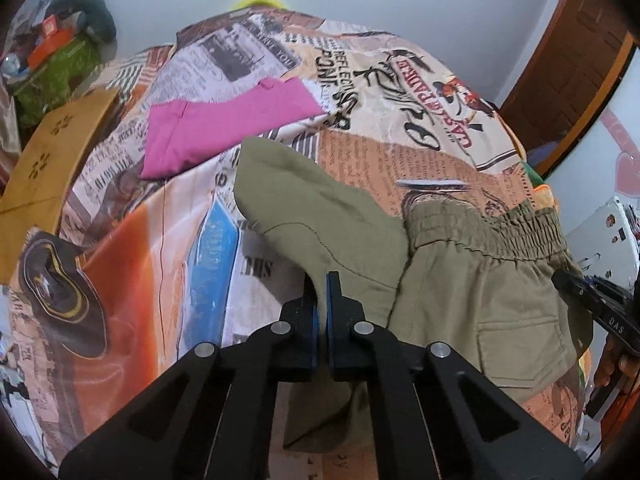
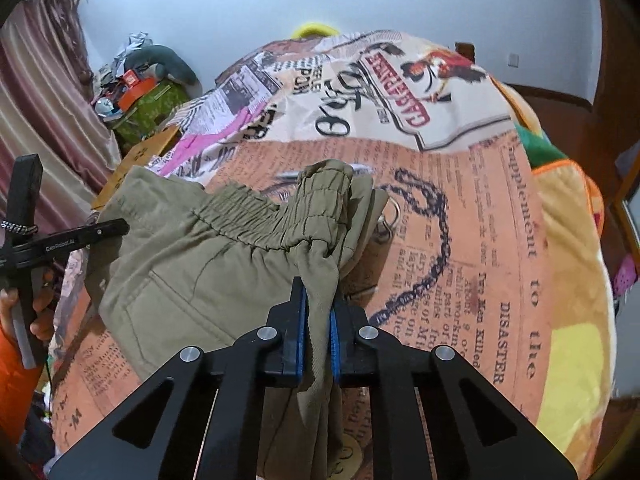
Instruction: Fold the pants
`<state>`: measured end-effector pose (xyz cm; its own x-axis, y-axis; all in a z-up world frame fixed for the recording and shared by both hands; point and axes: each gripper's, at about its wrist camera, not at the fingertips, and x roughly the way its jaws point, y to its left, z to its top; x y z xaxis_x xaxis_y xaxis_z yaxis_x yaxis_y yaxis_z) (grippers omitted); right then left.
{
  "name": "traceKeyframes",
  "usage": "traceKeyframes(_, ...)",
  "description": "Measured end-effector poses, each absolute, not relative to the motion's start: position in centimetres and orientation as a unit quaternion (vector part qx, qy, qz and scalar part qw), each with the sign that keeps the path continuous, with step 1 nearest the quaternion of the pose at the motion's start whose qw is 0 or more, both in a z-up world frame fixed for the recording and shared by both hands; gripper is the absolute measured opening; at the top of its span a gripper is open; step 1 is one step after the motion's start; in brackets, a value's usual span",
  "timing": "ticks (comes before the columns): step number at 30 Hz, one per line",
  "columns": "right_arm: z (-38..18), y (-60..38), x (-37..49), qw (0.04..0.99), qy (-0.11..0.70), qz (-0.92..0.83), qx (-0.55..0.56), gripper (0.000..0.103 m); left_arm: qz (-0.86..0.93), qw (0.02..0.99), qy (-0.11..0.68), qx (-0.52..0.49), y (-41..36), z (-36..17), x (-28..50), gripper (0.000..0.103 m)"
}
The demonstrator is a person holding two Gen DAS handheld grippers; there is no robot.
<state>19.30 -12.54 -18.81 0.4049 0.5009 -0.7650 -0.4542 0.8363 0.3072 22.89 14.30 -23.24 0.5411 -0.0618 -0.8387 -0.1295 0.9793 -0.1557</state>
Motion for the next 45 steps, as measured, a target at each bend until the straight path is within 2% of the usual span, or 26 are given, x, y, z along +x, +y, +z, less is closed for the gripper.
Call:
traceKeyframes(13, -15.0, -10.5, 20.0, 0.86, 0.418, 0.292, 0.008, 0.007, 0.019, 0.898, 0.433, -0.079, 15.1, -18.7, 22.6, 0.003)
traceKeyframes(25, -12.0, -4.2, 25.0, 0.869, 0.382, 0.313, -0.029, 0.007, 0.065, 0.917, 0.385, -0.086, 21.4, -15.2, 25.4, 0.003)
traceKeyframes(36, -12.6, 3.6, 30.3, 0.862, 0.375, 0.337, -0.047, 0.007, 0.121, 0.919, 0.368, -0.078, 28.9, -15.8, 30.7, 0.003)
traceKeyframes(45, -14.6, 9.6, 34.9, 0.857, 0.375, 0.348, -0.058, 0.007, 0.14, 0.907, 0.376, -0.127, 35.4, -20.2, 35.5, 0.003)
